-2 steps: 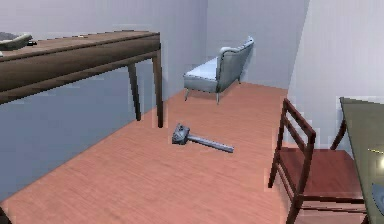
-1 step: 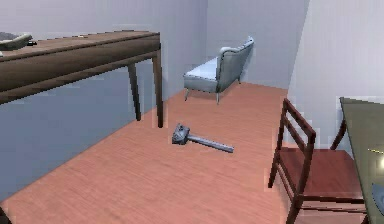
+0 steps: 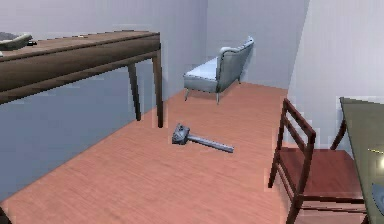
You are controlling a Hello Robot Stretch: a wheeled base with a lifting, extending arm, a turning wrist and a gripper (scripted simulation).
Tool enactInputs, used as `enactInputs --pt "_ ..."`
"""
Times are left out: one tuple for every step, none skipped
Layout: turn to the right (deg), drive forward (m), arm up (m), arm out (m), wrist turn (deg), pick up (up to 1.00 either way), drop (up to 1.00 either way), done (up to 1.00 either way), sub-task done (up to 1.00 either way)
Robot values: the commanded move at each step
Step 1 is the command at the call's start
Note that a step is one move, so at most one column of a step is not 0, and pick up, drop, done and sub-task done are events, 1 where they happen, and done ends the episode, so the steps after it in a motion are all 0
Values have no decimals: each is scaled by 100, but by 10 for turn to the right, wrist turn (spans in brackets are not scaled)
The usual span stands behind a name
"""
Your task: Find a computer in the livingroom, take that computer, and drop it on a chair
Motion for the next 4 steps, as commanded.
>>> enactInputs --pt "0 0 32 0 0 0 0 0 0" --pt "0 0 0 0 -450 0 0 0 0" --pt "0 0 0 0 -450 0 0 0 0" --pt "0 0 0 0 -390 0 0 0 0"
